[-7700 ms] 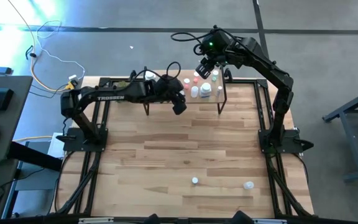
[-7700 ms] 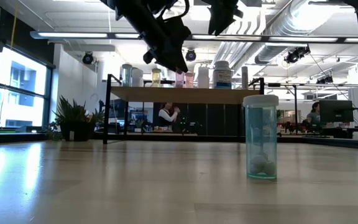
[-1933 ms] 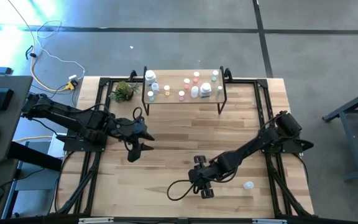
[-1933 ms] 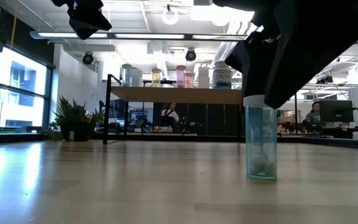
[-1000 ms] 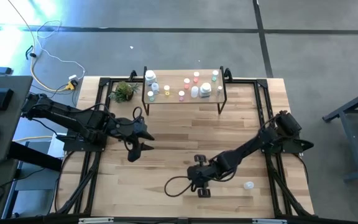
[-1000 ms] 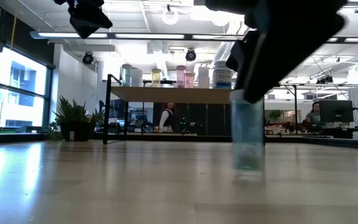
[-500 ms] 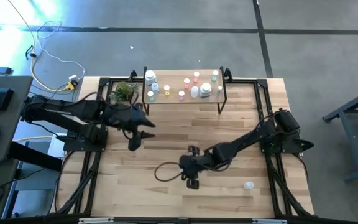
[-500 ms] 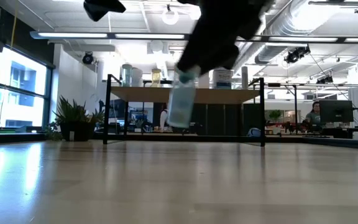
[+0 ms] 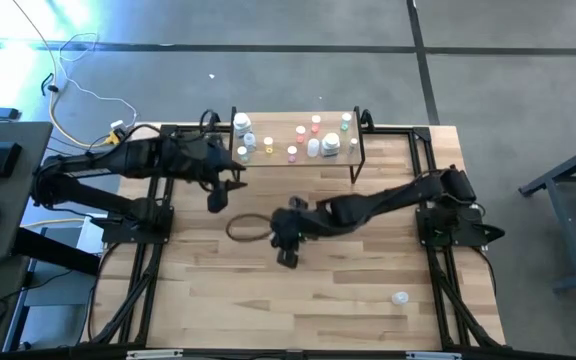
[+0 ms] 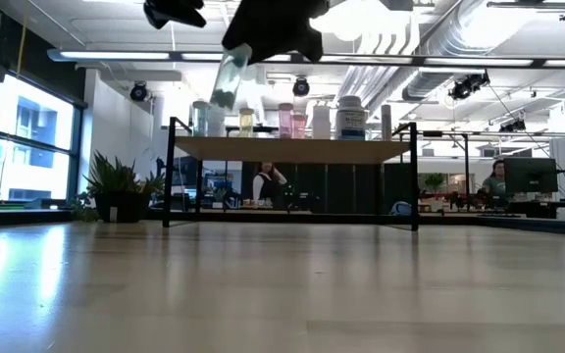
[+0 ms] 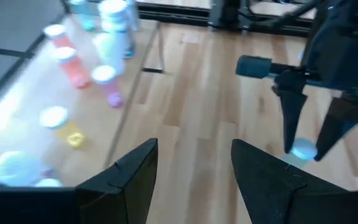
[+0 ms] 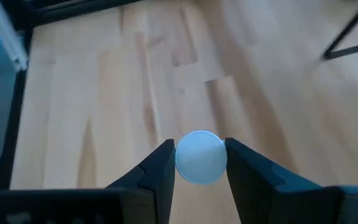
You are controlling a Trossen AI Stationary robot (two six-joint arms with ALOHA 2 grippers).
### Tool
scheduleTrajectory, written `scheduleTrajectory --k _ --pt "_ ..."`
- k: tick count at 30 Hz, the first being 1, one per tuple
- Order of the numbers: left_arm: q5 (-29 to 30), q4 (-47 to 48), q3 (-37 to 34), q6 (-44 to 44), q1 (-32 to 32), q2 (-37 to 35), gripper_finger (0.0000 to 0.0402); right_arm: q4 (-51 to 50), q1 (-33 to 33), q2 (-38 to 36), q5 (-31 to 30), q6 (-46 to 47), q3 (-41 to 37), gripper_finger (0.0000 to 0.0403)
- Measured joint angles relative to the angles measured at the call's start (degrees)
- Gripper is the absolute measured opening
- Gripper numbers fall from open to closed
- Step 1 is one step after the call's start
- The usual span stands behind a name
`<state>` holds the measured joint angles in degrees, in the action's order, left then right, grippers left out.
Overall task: Pick and place medicine bottles onto shelf by color
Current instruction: Put the blue pill bottle on the shelf
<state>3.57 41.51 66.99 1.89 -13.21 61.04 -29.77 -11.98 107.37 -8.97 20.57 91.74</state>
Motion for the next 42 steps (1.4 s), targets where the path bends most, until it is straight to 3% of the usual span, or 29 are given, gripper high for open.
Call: scheduleTrajectory --k 15,28,37,42 --pt "-1.53 0.49 0.77 -4.09 -12.07 0.00 0.0195 -15.34 12.94 0.00 0.06 -11.82 18.29 0.0119" --pt "-1.43 0.43 0.77 -5.15 -17.50 0.00 0.0195 -16.69 27.83 0.02 0.09 -22.96 28.27 0.0119" --pt "-1.42 0.42 0.77 -5.14 -19.15 0.00 0.0195 -15.81 37.15 0.02 0.72 -23.16 31.71 0.0119" --pt "-1.42 0.38 0.77 -5.14 -20.38 0.00 0.0195 -13.07 41.04 0.02 5.26 -22.98 33.26 0.0119"
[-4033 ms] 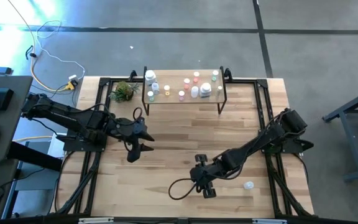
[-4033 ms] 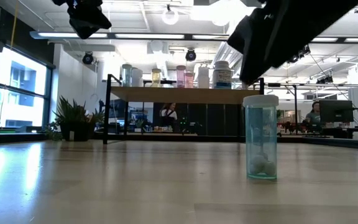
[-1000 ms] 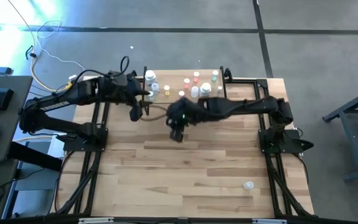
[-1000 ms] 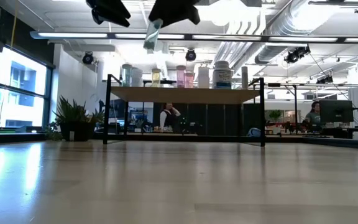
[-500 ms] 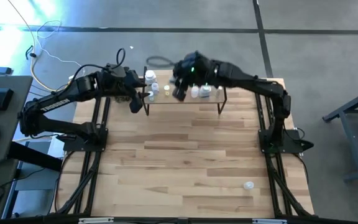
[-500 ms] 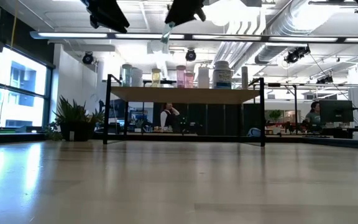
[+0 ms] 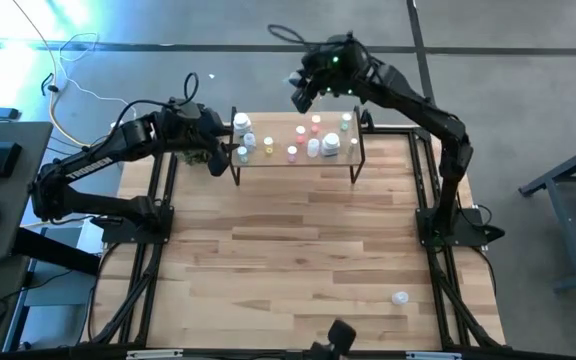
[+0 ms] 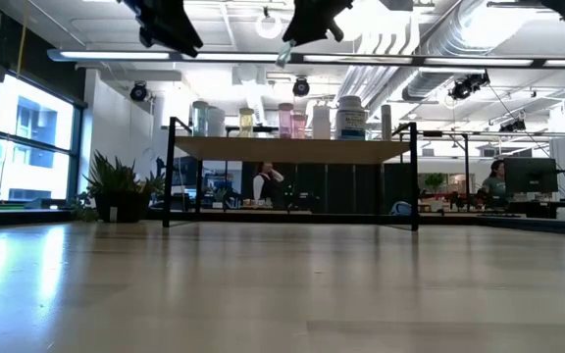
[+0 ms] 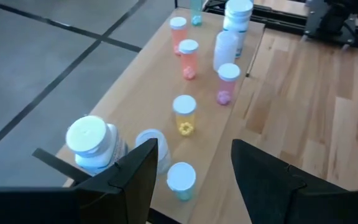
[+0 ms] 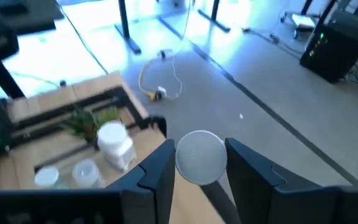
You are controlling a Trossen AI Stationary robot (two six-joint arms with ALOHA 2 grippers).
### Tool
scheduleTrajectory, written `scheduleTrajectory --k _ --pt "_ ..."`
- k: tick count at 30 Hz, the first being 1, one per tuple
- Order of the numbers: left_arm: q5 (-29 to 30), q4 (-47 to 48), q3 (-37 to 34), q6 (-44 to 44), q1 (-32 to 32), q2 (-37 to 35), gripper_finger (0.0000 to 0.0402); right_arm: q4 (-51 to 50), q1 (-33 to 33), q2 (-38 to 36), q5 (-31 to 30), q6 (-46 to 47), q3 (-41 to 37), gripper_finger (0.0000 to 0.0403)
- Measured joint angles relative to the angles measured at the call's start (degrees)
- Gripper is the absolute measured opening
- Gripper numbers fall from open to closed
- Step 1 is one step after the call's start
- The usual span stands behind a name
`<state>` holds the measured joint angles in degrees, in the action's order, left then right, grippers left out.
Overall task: Pick and place medicine bottles onto shelf by color
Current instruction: Put the blue pill bottle on the shelf
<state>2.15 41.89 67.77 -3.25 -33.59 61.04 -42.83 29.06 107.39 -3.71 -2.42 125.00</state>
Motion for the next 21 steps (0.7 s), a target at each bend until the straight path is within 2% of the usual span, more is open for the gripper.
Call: scheduleTrajectory --k 12,21 --pt "0.00 -0.07 -0.02 1.14 -3.00 0.02 0.0195 2.67 2.09 3.76 8.21 0.92 -0.03 0.0119" --pt "0.24 -0.04 -0.07 2.03 -4.32 0.02 0.0195 -3.75 1.63 6.86 11.39 2.47 -0.06 0.0119"
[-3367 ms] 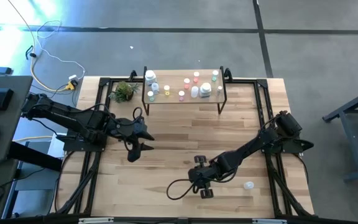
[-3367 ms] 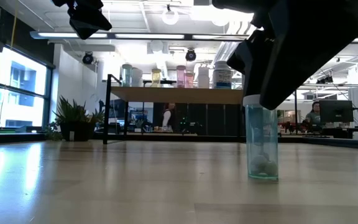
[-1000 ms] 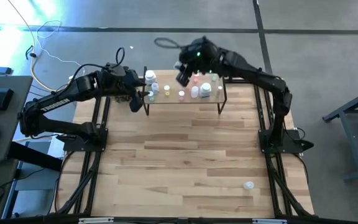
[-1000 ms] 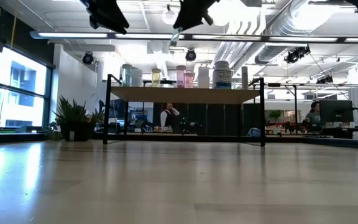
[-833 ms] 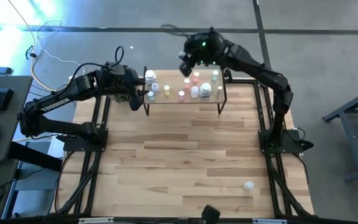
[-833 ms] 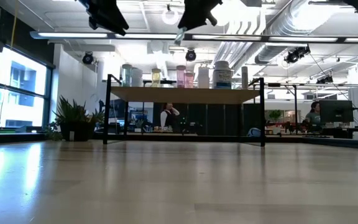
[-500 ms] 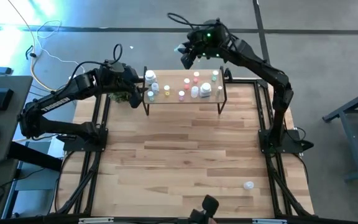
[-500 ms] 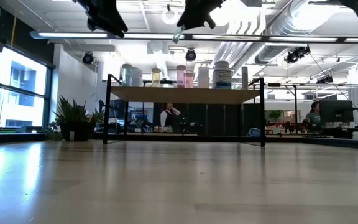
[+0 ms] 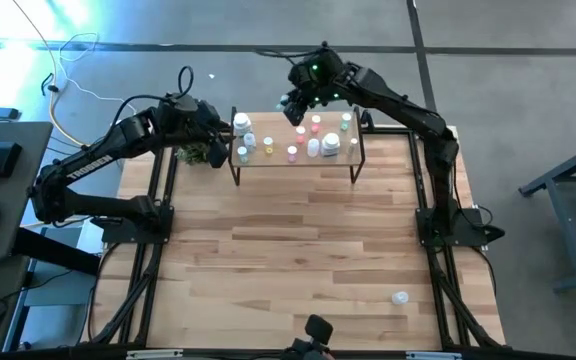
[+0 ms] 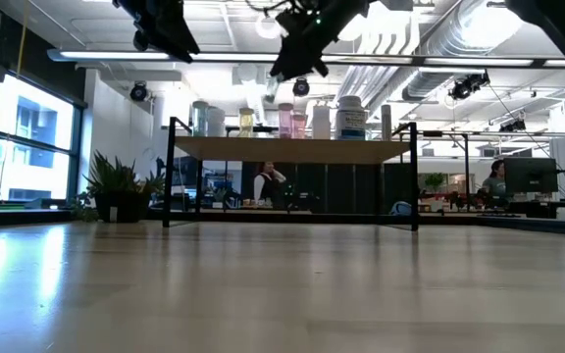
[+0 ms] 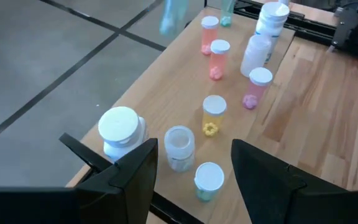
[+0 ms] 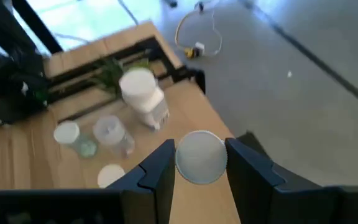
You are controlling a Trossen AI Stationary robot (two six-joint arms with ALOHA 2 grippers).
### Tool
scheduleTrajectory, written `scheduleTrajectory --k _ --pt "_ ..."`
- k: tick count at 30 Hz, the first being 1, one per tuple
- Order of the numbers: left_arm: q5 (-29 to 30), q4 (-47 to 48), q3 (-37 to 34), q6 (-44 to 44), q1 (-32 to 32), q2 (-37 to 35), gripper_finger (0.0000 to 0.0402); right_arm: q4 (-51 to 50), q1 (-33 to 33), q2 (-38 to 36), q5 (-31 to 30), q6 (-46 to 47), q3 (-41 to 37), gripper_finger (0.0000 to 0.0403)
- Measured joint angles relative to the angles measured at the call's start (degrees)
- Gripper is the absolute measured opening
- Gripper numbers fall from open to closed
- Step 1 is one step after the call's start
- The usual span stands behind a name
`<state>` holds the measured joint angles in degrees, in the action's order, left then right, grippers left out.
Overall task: Pick and place medicine bottles onto shelf by color
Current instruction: Put the blue pill bottle on the shelf
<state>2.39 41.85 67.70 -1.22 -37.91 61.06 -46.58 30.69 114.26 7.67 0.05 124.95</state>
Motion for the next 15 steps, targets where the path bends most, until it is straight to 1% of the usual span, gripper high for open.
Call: scheduleTrajectory --k 5,15 --pt "-0.02 0.00 0.00 0.60 0.00 0.00 0.0195 -5.31 -0.39 1.51 -0.03 -0.04 -0.09 0.0119" --pt "0.22 0.00 0.00 1.06 0.04 0.02 0.0195 -7.65 0.20 5.01 -1.22 -0.68 -0.09 0.0119"
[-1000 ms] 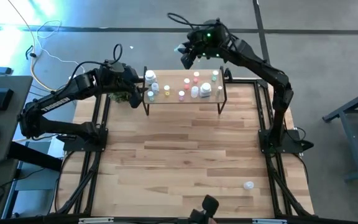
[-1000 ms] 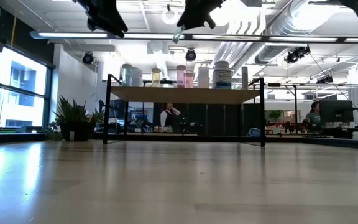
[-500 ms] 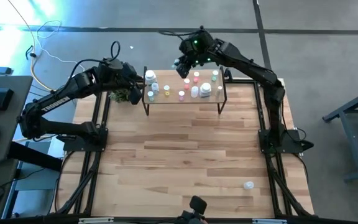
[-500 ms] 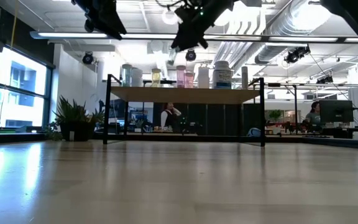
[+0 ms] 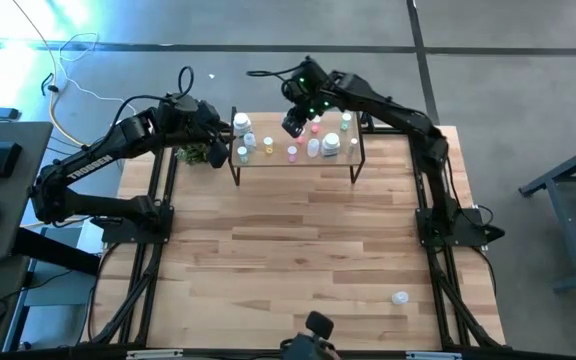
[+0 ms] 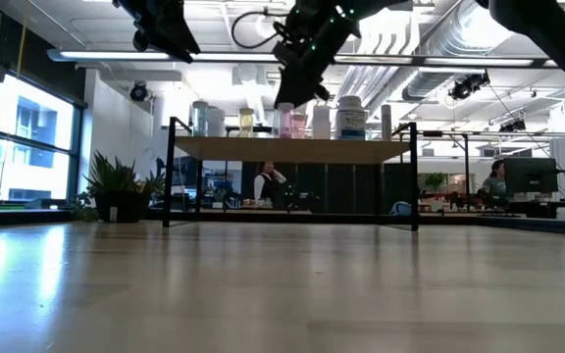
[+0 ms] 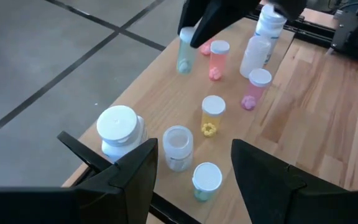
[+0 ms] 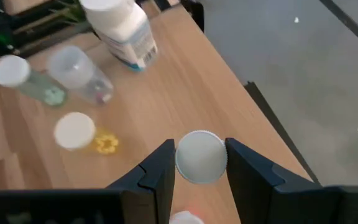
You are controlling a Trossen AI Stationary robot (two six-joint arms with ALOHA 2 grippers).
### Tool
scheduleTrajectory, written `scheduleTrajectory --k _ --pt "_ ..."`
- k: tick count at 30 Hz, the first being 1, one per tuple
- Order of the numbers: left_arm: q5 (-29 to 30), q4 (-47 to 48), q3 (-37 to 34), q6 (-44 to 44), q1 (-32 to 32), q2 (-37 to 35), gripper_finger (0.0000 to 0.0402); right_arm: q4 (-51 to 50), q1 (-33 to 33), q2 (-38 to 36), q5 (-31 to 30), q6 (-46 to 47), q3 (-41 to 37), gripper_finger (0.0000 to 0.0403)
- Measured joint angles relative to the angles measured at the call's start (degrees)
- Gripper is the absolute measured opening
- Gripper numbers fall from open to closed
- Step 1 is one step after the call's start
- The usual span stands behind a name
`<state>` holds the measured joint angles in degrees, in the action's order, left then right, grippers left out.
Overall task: Pick and place medicine bottles onto shelf by color
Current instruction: Put the blue pill bottle on the shelf
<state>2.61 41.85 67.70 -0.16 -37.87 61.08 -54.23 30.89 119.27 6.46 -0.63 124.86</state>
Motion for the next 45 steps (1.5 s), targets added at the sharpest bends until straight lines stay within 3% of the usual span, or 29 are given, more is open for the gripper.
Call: scheduleTrajectory --k 45 --pt "0.00 0.42 -0.02 1.03 0.00 0.02 0.0195 -4.25 3.22 2.46 -1.44 -1.20 0.00 0.0128"
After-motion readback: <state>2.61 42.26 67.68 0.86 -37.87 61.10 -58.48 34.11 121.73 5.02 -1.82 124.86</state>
